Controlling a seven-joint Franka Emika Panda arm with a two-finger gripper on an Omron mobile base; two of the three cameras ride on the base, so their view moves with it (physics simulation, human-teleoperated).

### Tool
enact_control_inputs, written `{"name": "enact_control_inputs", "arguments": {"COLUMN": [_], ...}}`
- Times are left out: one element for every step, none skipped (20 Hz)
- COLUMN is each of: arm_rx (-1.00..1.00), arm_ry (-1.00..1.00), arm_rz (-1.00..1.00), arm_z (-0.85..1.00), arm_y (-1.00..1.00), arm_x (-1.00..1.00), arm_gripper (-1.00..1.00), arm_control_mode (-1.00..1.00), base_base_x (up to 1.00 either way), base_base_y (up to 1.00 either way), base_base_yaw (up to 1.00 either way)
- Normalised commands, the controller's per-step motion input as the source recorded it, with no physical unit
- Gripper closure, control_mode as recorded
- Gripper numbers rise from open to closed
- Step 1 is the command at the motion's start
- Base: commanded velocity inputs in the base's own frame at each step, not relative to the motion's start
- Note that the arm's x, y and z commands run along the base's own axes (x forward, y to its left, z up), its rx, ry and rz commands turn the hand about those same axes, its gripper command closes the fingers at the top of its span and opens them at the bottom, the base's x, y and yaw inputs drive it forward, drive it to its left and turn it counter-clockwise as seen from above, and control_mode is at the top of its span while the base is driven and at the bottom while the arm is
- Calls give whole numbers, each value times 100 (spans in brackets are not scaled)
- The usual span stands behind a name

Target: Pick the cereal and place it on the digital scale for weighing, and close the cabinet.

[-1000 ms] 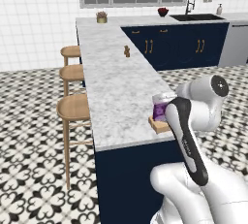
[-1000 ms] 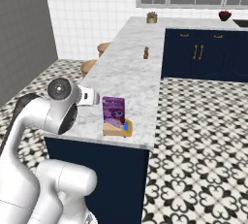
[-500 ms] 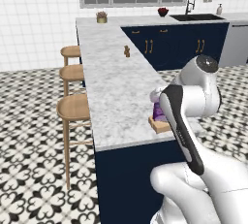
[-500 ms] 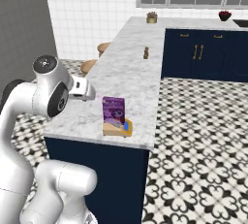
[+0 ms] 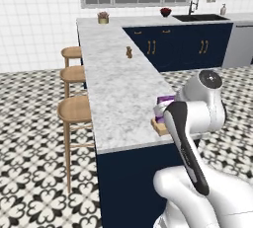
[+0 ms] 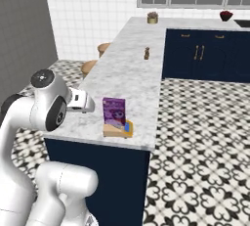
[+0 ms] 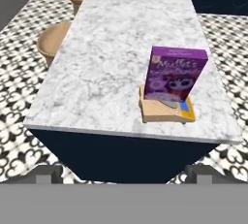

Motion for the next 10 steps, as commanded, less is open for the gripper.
{"name": "enact_control_inputs", "arguments": {"arm_rx": [0,0,0,0,0,0,0,0,0,0], "arm_ry": [0,0,0,0,0,0,0,0,0,0], "arm_rz": [0,0,0,0,0,0,0,0,0,0], "arm_z": [0,0,0,0,0,0,0,0,0,0], "arm_y": [0,0,0,0,0,0,0,0,0,0], "arm_x": [0,0,0,0,0,0,0,0,0,0], "arm_gripper": [-100,-100,-100,-100,-100,-100,-100,-100,-100,-100], "arm_control_mode": [100,100,100,100,100,100,100,100,100,100], "base_base_x": [0,0,0,-2,-6,-10,-16,-9,0,0], "base_base_y": [-29,-25,-25,-19,-4,-4,-3,0,0,0], "base_base_yaw": [-11,-21,-34,-40,-56,-68,-75,-89,-100,-100]}}
